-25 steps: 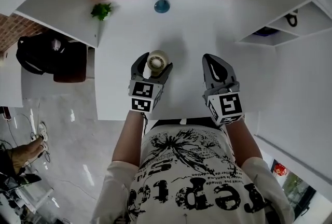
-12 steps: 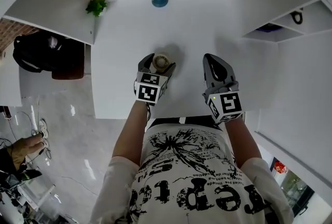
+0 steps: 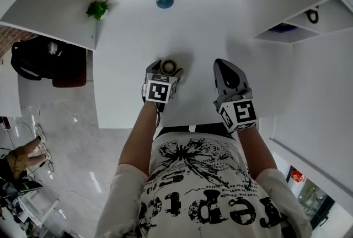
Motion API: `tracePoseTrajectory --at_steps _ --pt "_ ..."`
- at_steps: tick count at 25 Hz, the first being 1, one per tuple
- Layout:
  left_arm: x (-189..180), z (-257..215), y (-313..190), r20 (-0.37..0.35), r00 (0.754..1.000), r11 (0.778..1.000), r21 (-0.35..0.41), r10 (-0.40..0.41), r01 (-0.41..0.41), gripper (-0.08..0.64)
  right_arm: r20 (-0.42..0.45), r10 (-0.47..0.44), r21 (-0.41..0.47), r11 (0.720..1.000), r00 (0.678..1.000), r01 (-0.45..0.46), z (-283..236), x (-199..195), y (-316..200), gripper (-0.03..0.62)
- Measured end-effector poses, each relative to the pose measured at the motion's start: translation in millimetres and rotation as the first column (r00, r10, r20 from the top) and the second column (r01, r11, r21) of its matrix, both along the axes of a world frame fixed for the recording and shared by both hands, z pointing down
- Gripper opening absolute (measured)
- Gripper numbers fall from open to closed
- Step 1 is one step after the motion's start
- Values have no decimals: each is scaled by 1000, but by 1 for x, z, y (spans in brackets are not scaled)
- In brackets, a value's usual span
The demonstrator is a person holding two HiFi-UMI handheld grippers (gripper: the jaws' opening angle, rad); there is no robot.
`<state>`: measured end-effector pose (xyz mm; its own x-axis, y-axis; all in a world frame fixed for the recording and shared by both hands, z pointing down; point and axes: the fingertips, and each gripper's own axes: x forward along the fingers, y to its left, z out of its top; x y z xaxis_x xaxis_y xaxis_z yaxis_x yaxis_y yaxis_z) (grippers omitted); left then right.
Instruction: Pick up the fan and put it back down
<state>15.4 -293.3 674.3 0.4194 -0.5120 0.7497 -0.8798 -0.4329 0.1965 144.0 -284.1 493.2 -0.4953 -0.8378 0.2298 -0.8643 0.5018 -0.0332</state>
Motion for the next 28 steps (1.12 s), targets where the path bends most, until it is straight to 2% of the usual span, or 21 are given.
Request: tracePoseTrajectory --at_steps 6,10,14,18,20,24,25,27,28 --pt "-1 -3 -5 9 999 999 -26 -45 46 371 -3 3 0 1000 1000 -3 -2 0 3 15" --pt "0 -3 -1 11 999 999 -26 -45 46 373 -11 3 -2 1000 1000 -3 -6 0 7 15" --pt "-4 -14 -5 -2 998 997 31 -66 66 373 4 8 10 1000 1000 -8 -12 1 7 15" --pt "-7 -52 -7 -23 997 987 139 -77 79 371 7 10 24 1000 1000 -11 -21 3 10 15" --pt "-8 -83 -11 -58 995 970 225 -79 90 371 -5 8 37 999 1000 -8 -27 2 11 15" --pt "-7 -145 -11 -119 991 918 386 -54 96 365 -40 4 56 998 999 -2 -36 1 16 15" --pt "-8 -159 -10 -122 991 901 421 -52 100 346 -42 5 59 998 999 -2 -40 1 18 15" --pt "-11 -190 -9 -136 989 857 501 -60 121 214 -44 4 75 997 999 -1 -48 1 18 15" --pt "-13 -205 -9 -149 987 833 537 -62 133 175 -46 3 88 996 999 1 -52 0 16 15"
